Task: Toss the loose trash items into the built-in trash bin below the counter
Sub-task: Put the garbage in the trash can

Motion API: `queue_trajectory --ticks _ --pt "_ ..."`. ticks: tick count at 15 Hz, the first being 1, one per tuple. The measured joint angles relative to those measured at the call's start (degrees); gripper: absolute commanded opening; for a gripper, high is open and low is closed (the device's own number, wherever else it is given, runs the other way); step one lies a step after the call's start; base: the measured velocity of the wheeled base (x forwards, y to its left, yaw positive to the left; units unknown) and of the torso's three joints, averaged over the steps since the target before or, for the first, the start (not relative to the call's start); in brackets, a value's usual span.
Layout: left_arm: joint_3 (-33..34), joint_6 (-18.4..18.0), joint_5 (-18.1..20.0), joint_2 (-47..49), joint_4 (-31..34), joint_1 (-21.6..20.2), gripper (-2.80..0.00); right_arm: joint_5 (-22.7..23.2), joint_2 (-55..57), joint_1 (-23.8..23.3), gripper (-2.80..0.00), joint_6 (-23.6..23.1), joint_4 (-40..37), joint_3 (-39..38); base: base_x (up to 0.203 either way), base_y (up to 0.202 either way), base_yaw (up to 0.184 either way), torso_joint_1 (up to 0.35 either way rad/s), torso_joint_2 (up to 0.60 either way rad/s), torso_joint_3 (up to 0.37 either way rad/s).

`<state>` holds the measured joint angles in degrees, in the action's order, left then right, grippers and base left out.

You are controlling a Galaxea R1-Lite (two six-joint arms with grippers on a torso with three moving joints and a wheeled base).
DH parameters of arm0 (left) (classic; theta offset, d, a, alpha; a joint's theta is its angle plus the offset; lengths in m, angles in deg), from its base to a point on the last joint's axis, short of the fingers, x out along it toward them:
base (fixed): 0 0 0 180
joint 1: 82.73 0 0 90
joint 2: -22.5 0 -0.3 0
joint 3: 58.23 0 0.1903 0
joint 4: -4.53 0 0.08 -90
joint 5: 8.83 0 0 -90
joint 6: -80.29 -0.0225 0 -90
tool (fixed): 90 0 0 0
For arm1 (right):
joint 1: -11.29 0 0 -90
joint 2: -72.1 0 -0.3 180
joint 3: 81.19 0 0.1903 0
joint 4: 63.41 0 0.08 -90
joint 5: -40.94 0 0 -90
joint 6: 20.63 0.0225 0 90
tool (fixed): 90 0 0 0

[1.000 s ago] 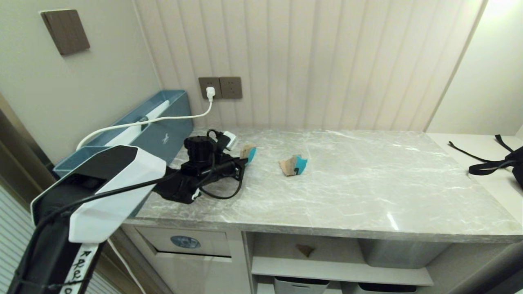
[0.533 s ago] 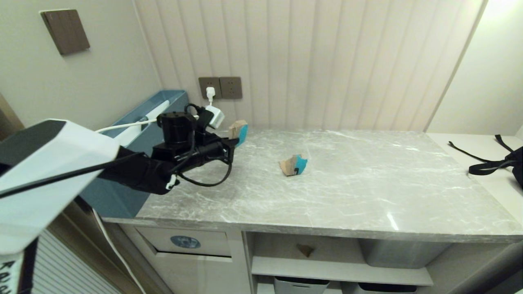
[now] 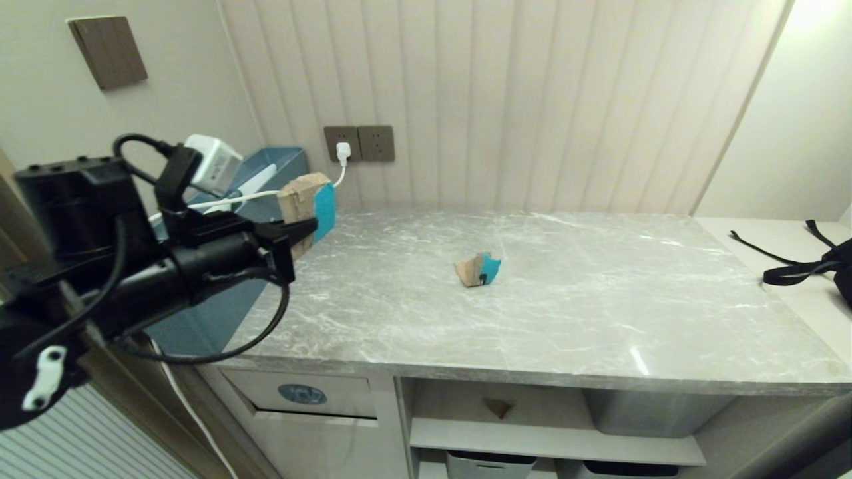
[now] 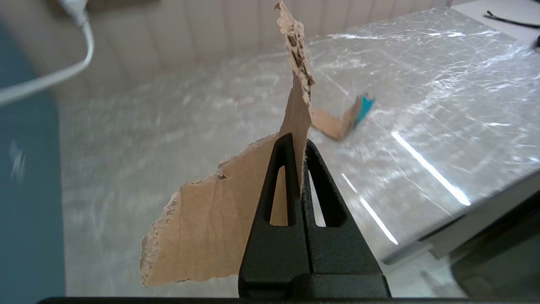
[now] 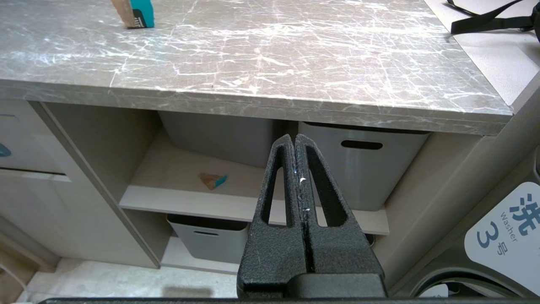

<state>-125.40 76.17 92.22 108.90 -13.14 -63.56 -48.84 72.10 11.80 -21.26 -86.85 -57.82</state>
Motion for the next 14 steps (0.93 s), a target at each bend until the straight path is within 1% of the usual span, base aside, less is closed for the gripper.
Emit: queue_trajectory --ticks 3,4,6,8,9,11,13,14 --pt "13.1 6.0 -5.1 -11.0 0.0 -0.3 -2.80 0.0 0.0 0.0 -2.80 0.2 0.0 0.0 0.000 0.000 0.000 0.000 0.00 0.000" --pt "17.1 7.4 -6.8 -14.2 0.0 -0.6 -2.80 0.0 0.0 0.0 -2.80 0.4 0.0 0.0 0.000 0.000 0.000 0.000 0.00 0.000" --pt "22.9 8.2 -10.9 -19.1 0.1 -1.2 -2.80 0.0 0.0 0.0 -2.80 0.4 0.0 0.0 0.000 0.000 0.000 -0.018 0.03 0.028" --pt "27.6 8.4 -16.6 -23.1 0.6 -1.5 -2.80 -0.1 0.0 0.0 -2.80 0.5 0.0 0.0 0.000 0.000 0.000 -0.131 0.30 0.166" --pt "29.5 8.5 -18.7 -24.7 0.7 -1.5 -2.80 -0.1 0.0 0.0 -2.80 0.5 0.0 0.0 0.000 0.000 0.000 -0.154 0.35 0.179" --pt "33.1 8.7 -19.3 -26.6 0.7 -1.6 -2.80 -0.1 0.0 0.0 -2.80 0.5 0.0 0.0 0.000 0.000 0.000 -0.166 0.36 0.187" --pt "36.3 9.1 -17.6 -27.0 0.8 -1.6 -2.80 -0.1 0.0 0.0 -2.80 0.5 -0.1 0.0 0.000 0.000 0.000 -0.164 0.37 0.195" --pt "37.5 9.8 -15.7 -26.8 1.2 -1.6 -2.80 -0.1 0.0 0.0 -2.80 0.5 0.0 0.0 0.000 0.000 0.000 -0.204 0.45 0.242"
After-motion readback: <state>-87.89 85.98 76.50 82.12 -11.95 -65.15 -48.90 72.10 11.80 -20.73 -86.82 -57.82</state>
